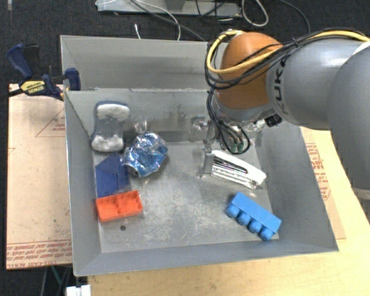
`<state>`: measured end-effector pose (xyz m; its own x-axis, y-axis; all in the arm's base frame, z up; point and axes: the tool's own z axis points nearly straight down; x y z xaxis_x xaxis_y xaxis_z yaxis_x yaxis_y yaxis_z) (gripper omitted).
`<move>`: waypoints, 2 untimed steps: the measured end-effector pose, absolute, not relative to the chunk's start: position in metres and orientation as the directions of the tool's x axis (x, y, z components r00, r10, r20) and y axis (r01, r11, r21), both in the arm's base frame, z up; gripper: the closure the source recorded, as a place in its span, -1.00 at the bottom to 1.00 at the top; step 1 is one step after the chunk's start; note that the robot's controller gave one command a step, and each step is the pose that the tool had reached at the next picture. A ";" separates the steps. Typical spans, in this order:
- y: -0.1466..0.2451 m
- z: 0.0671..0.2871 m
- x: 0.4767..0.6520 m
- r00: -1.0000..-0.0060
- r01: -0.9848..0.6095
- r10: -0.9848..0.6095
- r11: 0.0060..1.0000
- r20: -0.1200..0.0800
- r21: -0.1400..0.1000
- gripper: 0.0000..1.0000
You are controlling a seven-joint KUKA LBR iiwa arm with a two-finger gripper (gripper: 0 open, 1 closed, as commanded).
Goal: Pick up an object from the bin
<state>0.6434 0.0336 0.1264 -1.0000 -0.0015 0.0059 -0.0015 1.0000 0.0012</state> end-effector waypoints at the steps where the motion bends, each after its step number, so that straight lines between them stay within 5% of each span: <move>1: 0.033 0.132 0.645 -1.000 0.000 0.000 1.000 -0.002 0.001 -1.00; 2: 0.177 0.072 0.626 -0.986 -0.169 -0.169 0.985 -0.004 -0.021 -1.00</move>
Offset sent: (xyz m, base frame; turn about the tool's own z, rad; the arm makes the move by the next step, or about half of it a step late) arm -0.0224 0.1556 -0.0564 -0.1806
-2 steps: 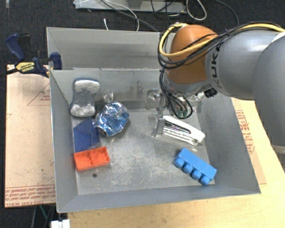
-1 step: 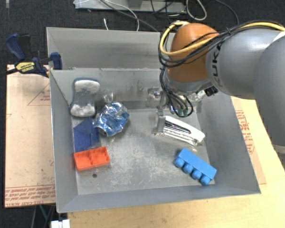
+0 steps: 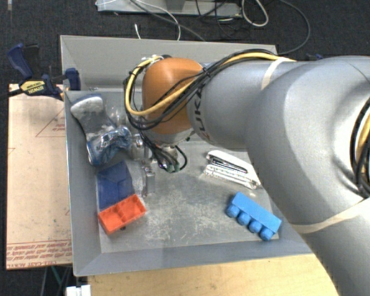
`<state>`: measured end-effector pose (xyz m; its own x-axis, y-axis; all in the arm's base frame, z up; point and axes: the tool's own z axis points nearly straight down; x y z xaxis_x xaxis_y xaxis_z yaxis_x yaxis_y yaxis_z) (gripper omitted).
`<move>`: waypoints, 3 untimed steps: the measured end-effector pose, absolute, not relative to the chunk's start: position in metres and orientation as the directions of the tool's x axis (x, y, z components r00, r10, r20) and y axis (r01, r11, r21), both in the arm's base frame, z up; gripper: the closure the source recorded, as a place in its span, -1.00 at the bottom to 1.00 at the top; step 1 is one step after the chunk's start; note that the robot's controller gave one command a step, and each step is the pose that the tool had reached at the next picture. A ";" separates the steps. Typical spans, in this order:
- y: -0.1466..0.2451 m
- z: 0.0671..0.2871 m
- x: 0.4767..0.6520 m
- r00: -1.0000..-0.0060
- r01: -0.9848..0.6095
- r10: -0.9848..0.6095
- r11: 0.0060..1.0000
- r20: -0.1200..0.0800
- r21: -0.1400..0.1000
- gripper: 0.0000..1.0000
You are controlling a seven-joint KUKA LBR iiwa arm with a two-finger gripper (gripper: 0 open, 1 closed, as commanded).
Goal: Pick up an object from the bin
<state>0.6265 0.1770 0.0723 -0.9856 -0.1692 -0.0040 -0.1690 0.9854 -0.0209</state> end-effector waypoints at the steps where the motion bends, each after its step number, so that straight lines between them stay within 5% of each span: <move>1: 0.174 0.073 0.625 -0.986 -0.164 -0.164 0.986 0.000 -0.012 -1.00; 2: 0.247 0.100 0.562 -0.975 -0.222 -0.223 0.975 -0.002 -0.026 -1.00; 3: 0.247 0.074 0.570 -0.902 -0.432 -0.432 0.902 0.011 -0.020 -1.00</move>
Offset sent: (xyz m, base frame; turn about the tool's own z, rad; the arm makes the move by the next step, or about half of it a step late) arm -0.0648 0.0695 0.0277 -0.0523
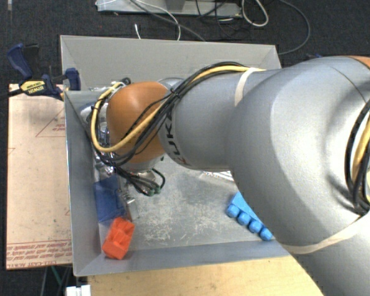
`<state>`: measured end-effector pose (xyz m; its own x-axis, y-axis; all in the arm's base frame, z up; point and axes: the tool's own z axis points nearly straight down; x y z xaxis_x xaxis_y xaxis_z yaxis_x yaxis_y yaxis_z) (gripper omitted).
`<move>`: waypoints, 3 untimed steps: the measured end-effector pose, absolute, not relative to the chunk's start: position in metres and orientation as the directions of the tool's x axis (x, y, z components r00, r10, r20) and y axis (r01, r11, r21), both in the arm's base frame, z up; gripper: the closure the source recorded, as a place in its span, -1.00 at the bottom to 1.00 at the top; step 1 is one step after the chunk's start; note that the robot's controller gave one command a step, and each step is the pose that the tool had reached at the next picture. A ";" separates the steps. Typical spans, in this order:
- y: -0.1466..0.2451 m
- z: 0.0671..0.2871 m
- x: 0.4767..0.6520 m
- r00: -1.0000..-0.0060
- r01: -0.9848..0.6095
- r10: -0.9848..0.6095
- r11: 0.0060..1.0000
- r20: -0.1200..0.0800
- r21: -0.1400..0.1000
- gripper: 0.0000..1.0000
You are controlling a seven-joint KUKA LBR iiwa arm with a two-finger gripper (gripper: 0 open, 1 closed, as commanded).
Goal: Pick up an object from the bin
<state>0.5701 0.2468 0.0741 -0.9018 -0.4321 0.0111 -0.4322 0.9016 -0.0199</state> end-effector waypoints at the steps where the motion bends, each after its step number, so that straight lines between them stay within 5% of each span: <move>1: 0.238 0.076 0.582 -0.998 -0.062 -0.061 0.997 0.016 -0.053 1.00; 3: 0.239 0.091 0.583 -0.998 -0.057 -0.057 0.997 0.006 -0.046 1.00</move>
Offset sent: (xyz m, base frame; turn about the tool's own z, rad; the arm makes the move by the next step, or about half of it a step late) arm 0.0000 0.0000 0.0000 0.0000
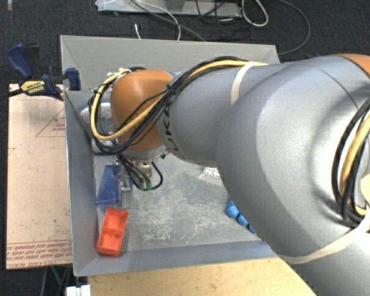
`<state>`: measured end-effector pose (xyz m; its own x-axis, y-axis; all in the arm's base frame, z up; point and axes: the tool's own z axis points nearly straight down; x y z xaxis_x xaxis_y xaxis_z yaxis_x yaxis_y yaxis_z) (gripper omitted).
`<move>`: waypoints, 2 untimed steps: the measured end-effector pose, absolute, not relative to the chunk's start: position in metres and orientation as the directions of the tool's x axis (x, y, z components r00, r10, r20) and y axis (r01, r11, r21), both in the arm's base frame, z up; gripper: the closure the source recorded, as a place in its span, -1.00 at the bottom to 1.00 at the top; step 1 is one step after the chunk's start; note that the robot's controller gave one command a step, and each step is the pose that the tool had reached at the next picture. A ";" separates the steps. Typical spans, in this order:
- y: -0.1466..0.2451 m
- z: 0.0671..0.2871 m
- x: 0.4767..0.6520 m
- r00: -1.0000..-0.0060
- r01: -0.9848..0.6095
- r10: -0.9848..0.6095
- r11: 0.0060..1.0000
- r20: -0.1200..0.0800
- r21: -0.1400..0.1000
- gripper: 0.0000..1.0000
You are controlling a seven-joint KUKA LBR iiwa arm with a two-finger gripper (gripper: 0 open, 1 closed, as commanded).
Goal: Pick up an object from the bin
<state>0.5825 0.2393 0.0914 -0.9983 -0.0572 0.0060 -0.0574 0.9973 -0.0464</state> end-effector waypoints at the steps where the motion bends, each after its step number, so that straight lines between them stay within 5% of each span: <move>1: 0.240 0.114 0.581 -0.998 -0.058 -0.058 0.997 0.010 -0.046 1.00; 2: 0.241 0.128 0.582 -0.998 -0.058 -0.058 0.997 0.005 -0.044 1.00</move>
Offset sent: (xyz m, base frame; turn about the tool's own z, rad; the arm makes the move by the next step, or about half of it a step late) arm -0.0008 0.0012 0.0391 -0.0005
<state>0.5825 0.2409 0.1281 -0.9983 -0.0582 0.0048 -0.0584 0.9973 -0.0440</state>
